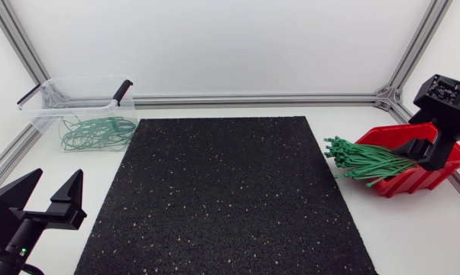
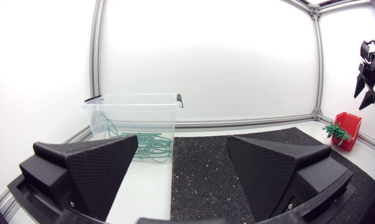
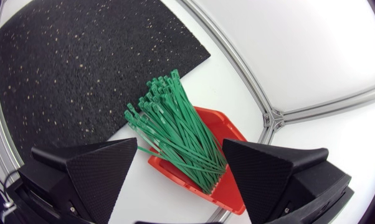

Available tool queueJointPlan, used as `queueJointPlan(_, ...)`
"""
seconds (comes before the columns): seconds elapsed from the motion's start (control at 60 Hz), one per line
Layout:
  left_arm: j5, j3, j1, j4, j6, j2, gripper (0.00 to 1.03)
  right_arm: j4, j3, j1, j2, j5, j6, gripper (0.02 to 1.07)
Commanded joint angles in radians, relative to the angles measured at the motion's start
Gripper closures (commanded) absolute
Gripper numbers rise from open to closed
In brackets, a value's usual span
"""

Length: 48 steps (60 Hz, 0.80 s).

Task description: Take a green cable tie from the red box, thread the tail through the head to close it, then place it in the transparent bin on the left.

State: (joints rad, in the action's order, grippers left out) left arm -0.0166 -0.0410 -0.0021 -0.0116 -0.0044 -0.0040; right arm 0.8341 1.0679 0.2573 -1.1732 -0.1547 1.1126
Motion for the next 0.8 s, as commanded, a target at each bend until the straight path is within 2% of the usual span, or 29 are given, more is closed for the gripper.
queueJointPlan(0.0, 0.000, 0.041, 0.001, 0.010, -0.019, -0.008, 0.04, -0.001, -0.069, 0.031, -0.013, 0.012, 0.176, 0.12)
queueJointPlan(0.05, 0.000, 0.041, 0.002, 0.010, -0.019, -0.008, 0.04, -0.007, -0.095, 0.040, -0.014, 0.018, 0.230, 0.16)
queueJointPlan(0.167, 0.000, 0.041, 0.001, 0.010, -0.019, -0.008, 0.04, -0.027, -0.157, 0.053, -0.014, 0.043, 0.340, 0.16)
queueJointPlan(0.333, 0.000, 0.041, 0.001, 0.010, -0.019, -0.007, 0.04, -0.121, -0.252, 0.060, -0.026, 0.053, 0.464, 0.18)
queueJointPlan(0.6, 0.000, 0.041, -0.001, 0.010, -0.019, -0.007, 0.04, -0.290, -0.396, 0.057, -0.029, 0.087, 0.546, 0.23)
queueJointPlan(0.667, 0.000, 0.041, -0.003, 0.010, -0.019, -0.007, 0.04, -0.325, -0.421, 0.049, -0.029, 0.089, 0.559, 0.30)
queueJointPlan(0.783, 0.000, 0.041, -0.004, 0.010, -0.019, -0.007, 0.04, -0.360, -0.448, 0.043, -0.031, 0.089, 0.566, 0.35)
